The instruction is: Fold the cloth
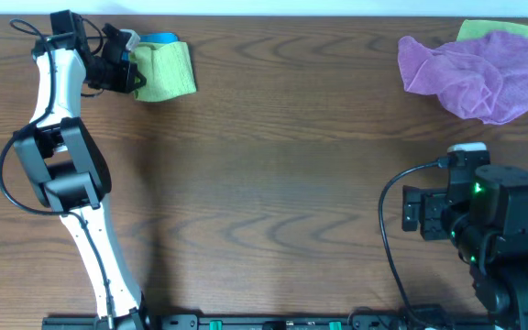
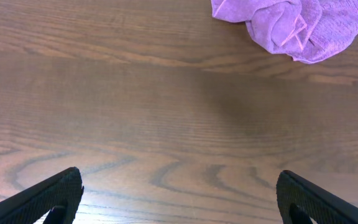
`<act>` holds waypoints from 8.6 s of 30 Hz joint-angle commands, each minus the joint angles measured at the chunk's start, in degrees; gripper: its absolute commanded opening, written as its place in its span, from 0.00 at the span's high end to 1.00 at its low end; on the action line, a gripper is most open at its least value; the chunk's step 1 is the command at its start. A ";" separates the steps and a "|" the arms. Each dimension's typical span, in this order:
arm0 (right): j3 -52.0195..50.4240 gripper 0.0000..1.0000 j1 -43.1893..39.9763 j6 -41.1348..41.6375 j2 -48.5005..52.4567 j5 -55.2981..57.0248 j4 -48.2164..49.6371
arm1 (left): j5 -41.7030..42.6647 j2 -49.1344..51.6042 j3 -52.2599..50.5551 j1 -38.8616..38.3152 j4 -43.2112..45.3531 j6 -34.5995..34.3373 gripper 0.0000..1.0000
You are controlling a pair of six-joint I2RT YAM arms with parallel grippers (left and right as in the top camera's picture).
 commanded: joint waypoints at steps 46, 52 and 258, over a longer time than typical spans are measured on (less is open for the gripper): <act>-0.15 0.01 -0.35 -0.61 -0.11 0.33 -0.04 | -8.61 -0.13 6.99 -0.02 -3.28 -16.59 0.05; -0.15 0.01 -0.37 -0.61 -0.09 0.33 -0.04 | -8.61 -0.13 6.99 -0.39 -3.34 -16.83 0.05; -0.15 0.01 -0.35 -0.61 -0.11 0.33 -0.04 | -42.86 -117.68 -24.61 -15.63 -30.34 -36.22 0.05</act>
